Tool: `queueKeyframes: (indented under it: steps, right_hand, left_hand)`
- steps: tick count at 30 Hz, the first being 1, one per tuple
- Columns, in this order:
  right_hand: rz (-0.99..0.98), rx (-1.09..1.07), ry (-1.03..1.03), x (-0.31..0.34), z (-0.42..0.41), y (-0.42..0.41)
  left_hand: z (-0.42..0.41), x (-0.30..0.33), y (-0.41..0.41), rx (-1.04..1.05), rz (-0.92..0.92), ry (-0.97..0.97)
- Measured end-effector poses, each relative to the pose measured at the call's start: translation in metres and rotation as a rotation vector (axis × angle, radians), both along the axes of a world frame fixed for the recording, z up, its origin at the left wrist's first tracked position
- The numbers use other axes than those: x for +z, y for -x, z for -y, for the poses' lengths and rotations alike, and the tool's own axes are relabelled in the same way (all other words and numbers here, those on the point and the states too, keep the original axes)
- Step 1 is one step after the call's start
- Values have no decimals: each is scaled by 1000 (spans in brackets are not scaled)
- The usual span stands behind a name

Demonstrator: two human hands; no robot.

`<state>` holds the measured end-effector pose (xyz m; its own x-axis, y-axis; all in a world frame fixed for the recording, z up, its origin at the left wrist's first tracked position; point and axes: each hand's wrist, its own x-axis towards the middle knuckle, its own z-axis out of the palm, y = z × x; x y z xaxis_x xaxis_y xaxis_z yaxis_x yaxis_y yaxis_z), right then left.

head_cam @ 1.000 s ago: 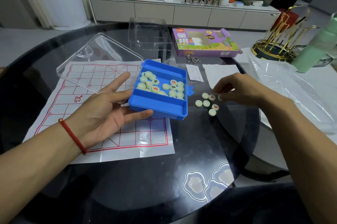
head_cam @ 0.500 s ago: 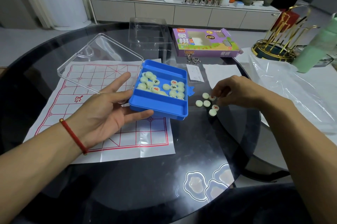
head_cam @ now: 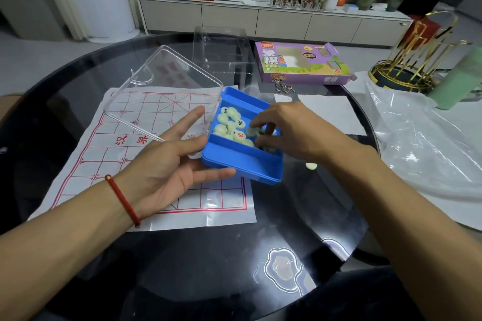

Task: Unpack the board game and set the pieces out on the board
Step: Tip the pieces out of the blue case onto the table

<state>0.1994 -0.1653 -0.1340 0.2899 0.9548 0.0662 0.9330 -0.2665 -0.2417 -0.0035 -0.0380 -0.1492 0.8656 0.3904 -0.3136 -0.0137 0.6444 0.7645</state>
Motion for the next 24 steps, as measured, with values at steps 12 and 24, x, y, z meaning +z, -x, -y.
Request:
queueKeyframes:
  steps: [12,24]
  right_hand:
    - [-70,25,-59,3,-15,3]
    - [-27,78,-30,6,-11,6]
  left_hand:
    - [-1,2,1,-33,4,-10]
    - [1,2,1,-44,-11,1]
